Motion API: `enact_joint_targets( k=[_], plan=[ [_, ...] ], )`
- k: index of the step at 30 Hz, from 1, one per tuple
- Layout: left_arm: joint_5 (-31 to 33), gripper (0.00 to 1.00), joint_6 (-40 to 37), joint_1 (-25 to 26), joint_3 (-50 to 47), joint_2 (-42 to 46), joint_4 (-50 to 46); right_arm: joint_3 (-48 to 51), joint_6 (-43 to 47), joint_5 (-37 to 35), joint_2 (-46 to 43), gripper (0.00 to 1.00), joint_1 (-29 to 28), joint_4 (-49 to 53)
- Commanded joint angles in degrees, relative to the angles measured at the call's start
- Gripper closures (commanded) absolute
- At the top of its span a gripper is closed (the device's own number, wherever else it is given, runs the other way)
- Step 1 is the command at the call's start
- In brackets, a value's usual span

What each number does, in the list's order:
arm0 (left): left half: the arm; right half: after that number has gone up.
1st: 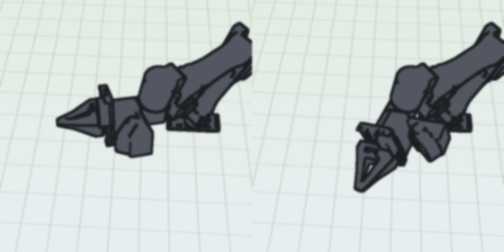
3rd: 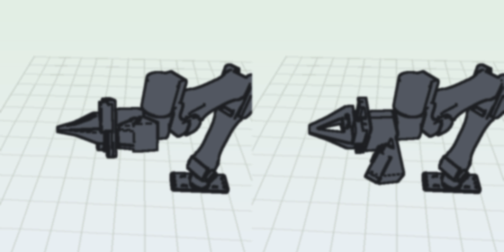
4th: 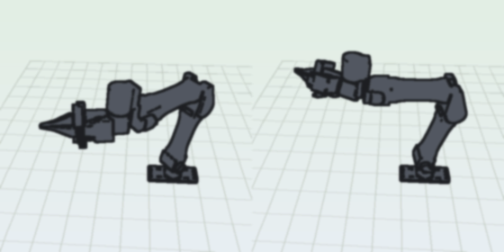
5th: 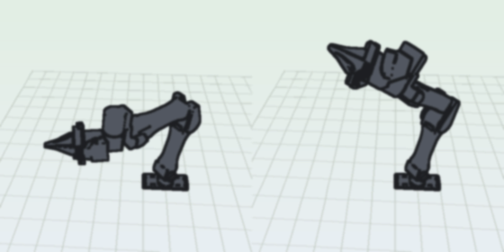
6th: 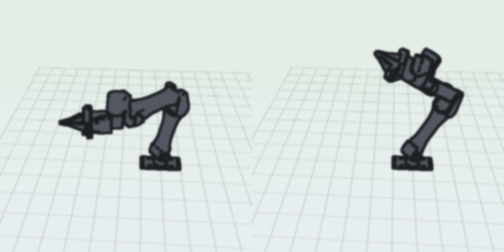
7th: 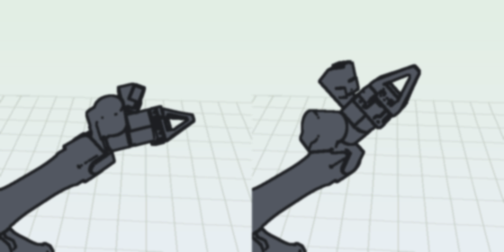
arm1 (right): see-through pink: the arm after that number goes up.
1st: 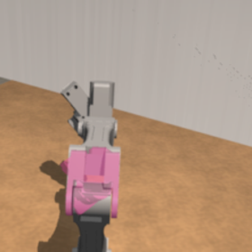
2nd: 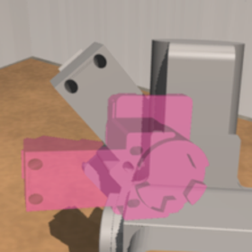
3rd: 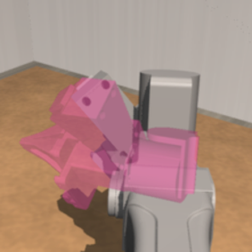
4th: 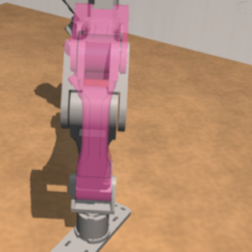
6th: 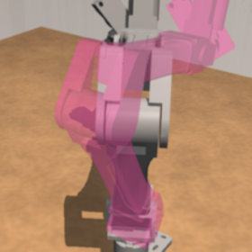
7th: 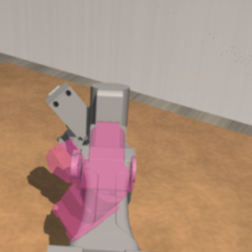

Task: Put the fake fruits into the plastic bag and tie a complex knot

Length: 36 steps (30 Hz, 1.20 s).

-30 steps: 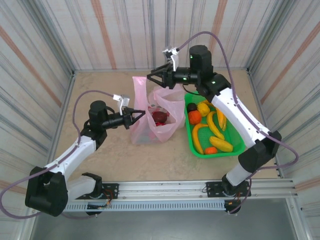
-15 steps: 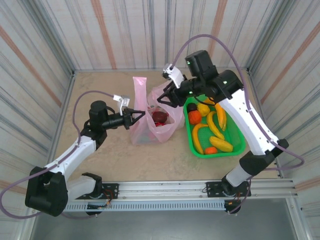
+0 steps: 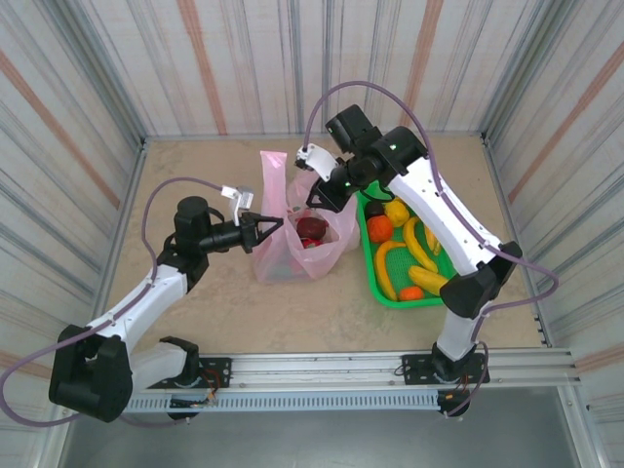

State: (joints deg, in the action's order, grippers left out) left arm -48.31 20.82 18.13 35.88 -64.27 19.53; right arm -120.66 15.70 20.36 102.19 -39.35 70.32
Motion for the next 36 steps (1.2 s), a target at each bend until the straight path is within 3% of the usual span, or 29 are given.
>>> enact_joint_targets(
  k=[1,6,13,19,28,36],
  plan=[
    [-0.07,0.99,-1.22,0.24,1.42,1.64,-0.57,0.51,-0.07,3.37,-3.85,1.00,0.94,-2.77],
    [-0.10,0.89,-0.14,-1.17,0.91,3.62,-0.31,11.45,-5.06,11.88,-11.83,1.00,5.28,-15.88],
    [-0.82,0.56,1.59,-5.24,2.31,9.07,-4.10,33.77,-15.84,24.07,-23.93,1.00,11.82,-41.76],
    [1.95,0.31,-1.43,-6.35,7.97,15.67,-17.98,40.75,-19.78,25.76,-26.84,1.00,14.60,-48.57],
    [0.66,0.31,0.06,-4.38,11.79,23.55,-23.75,46.90,-22.25,28.62,-29.67,1.00,16.21,-55.30],
    [5.67,0.31,-2.52,10.05,16.82,15.23,-20.00,51.37,-22.68,30.53,-32.05,1.00,17.35,-59.02]
  ],
)
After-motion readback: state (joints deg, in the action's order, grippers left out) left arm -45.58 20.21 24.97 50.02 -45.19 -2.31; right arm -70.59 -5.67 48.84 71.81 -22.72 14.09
